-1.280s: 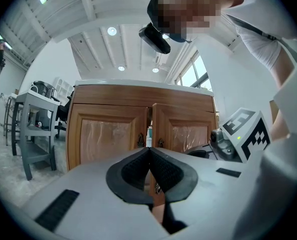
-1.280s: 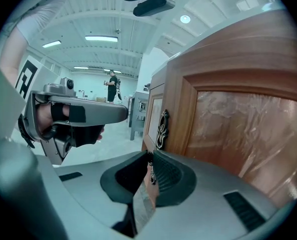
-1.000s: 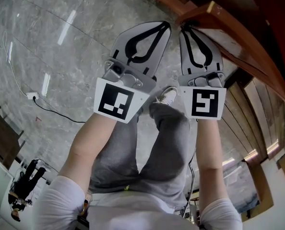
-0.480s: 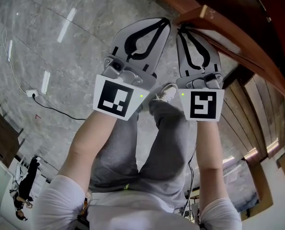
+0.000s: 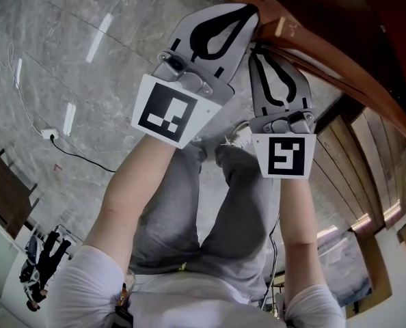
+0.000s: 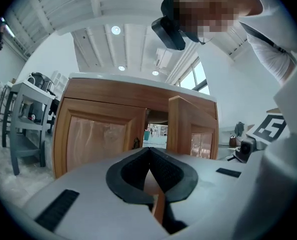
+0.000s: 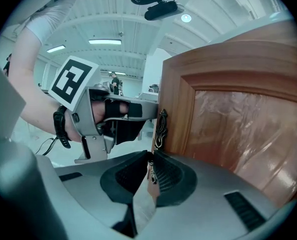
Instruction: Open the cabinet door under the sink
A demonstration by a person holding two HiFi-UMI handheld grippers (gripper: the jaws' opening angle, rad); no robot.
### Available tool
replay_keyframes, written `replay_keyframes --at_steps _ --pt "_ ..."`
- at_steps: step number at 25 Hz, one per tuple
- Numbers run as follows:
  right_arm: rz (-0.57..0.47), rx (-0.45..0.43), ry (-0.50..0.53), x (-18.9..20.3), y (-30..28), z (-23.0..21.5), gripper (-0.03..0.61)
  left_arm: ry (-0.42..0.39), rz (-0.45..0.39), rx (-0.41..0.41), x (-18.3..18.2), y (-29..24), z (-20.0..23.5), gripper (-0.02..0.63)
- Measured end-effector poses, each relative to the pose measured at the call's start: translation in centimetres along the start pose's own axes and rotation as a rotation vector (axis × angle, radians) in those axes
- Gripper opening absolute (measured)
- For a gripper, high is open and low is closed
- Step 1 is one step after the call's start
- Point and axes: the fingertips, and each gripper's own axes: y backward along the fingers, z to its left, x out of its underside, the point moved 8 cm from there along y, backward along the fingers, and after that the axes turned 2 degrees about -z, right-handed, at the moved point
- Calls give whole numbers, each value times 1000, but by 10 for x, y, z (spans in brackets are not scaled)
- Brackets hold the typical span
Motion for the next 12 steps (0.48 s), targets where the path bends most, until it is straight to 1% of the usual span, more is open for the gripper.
replay_keyframes --at_steps 3,5,7,9,12 --pt "16 -19 28 0 0 -2 57 -14 17 48 6 -6 2 14" --pt "-11 -6 3 -2 -3 -1 57 -32 35 66 11 -8 7 14" --pt "-12 -4 -5 -1 -5 2 57 -44 45 79 18 -10 12 14" --pt "4 -19 13 1 -5 3 57 -47 41 101 23 -12 15 14" --pt "26 -37 37 2 0 3 57 -49 29 162 24 -19 16 14"
